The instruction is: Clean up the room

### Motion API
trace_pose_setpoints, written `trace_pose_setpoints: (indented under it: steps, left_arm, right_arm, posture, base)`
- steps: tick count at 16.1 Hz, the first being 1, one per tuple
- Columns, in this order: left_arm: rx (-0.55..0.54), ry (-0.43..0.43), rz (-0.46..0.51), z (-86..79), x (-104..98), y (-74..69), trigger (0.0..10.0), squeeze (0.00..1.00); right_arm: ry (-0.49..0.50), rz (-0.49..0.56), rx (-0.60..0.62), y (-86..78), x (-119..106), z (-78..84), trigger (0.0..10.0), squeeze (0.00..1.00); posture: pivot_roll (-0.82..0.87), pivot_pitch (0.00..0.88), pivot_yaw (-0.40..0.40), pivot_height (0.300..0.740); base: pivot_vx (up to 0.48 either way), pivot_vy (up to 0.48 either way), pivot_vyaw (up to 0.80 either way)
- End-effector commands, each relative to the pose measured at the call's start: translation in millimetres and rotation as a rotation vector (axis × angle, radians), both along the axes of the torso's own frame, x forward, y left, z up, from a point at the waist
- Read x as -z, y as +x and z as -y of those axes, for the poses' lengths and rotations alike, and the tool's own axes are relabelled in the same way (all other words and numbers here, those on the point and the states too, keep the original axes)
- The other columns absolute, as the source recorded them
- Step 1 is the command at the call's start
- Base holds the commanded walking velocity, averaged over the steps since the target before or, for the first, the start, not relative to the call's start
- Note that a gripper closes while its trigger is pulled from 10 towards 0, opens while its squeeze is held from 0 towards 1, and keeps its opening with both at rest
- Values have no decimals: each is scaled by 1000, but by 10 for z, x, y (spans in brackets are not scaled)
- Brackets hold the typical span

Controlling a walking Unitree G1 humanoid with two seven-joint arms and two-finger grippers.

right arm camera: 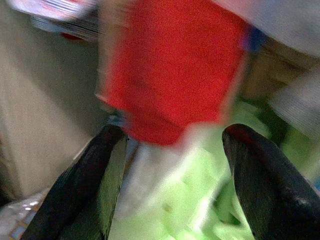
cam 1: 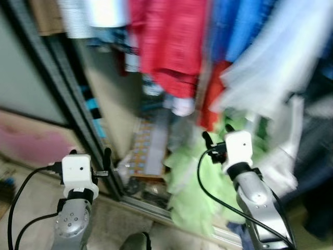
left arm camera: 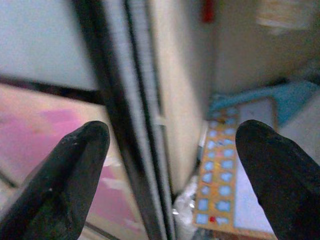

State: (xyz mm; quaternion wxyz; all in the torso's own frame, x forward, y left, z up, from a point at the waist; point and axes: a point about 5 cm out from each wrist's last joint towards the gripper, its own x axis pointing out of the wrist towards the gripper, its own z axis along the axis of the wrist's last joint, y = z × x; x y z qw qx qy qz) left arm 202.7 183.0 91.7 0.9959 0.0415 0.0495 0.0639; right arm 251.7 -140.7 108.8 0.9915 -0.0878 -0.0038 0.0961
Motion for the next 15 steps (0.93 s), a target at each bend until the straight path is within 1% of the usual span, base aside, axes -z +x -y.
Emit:
trace_pose_setpoints:
  steps: [1, 3, 5, 8, 10, 12, 13, 14, 15]
  left_arm:
    - [-25, 3, 19, -51, -38, -18, 10000, 0]
    - [-28, 9, 7, -49, -31, -37, 10000, 0]
    - [-42, 7, 13, -36, -39, -7, 10000, 0]
    - [-46, 11, 34, -4, -55, 114, 10000, 0]
    - [-47, 22, 83, 34, -194, 233, 10000, 0]
    - [-54, 0, 107, 60, -272, 279, 10000, 0]
    - [-50, -24, 92, 77, -230, 270, 10000, 0]
    - [-20, -23, 68, 113, -152, 264, 10000, 0]
    - [-1, -35, 58, 154, -121, 260, 10000, 0]
  right_arm:
    - [15, 15, -22, -12, -48, -41, 10000, 0]
    - [8, 17, -43, -37, -44, -53, 10000, 0]
    - [8, 15, -74, -43, -34, -78, 10000, 0]
    - [31, 13, -105, 53, -11, -162, 10000, 0]
    - [18, 50, -141, 158, -87, -245, 10000, 0]
    - [18, 69, -150, 224, -121, -271, 10000, 0]
    - [18, 61, -150, 233, -86, -281, 10000, 0]
    - [4, 55, -158, 230, -39, -293, 10000, 0]
    - [6, 50, -149, 232, -18, -251, 10000, 0]
  posture:
    - [-7, 4, 1, 740]
    - [-1, 3, -7, 740]
    - [3, 0, -13, 740]
    - [14, 0, -23, 740]
    - [13, 0, -26, 740]
    - [25, 0, -25, 740]
    - [28, 0, -35, 740]
    - [30, 0, -44, 740]
    - [37, 0, -67, 740]
  base:
    - [0, 0, 800]
    - [0, 0, 800]
    - [0, 0, 800]
    - [0, 0, 800]
    - [0, 0, 800]
    - [0, 0, 800]
    - [0, 0, 800]
    - [0, 0, 800]
    - [0, 0, 800]
